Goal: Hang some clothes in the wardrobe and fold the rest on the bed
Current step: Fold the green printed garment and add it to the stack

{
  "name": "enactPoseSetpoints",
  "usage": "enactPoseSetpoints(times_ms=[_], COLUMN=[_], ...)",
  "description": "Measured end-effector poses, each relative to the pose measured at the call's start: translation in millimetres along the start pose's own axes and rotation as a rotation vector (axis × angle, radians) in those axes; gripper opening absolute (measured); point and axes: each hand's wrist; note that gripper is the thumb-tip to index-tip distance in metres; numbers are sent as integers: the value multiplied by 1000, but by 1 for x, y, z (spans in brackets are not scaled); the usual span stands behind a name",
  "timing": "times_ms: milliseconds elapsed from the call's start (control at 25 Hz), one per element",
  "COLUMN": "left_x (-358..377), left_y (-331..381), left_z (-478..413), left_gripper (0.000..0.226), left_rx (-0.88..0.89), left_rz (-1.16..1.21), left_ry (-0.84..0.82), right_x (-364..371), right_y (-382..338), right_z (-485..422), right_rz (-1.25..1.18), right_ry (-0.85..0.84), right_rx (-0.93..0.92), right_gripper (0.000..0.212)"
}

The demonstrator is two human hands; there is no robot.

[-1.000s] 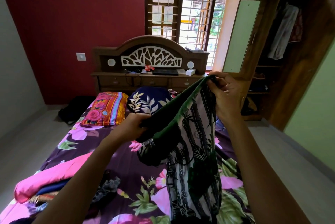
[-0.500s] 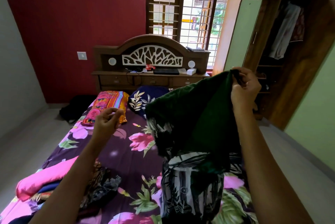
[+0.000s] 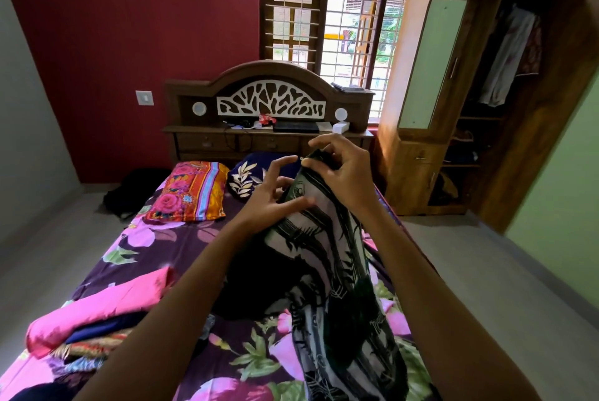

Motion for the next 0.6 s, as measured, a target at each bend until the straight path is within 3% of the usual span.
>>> enactPoseSetpoints(times_ms=[120,320,400,480,600], left_x=[-6,-45,-54,-62,-76], left_y=[-8,-24,-28,-26,-3], left_z=[11,38,45,46,27], left_gripper=[62,43,14,31,31], left_rx=[48,-156,-215,-195,-58], left_rz=[13,-55,-34,-56,-17], left_ry=[-34,-164,-55,98,376], right_x=[-8,-28,-36,-42,-57], right_y=[3,9,16,26,32], right_z=[-1,-3,-4,-4,-3], right_rz=[-48,-173,-199,-206,-149], right_ry=[62,222,273,278,291], right_rx=[81,247,277,292,297], right_gripper=[24,21,18,16,21])
Point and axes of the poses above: each hand's wrist, its own z-axis away from the middle knuckle, its own x-axis out of the palm, y = z × x, and after that the axes turned 15 degrees about x, right-handed
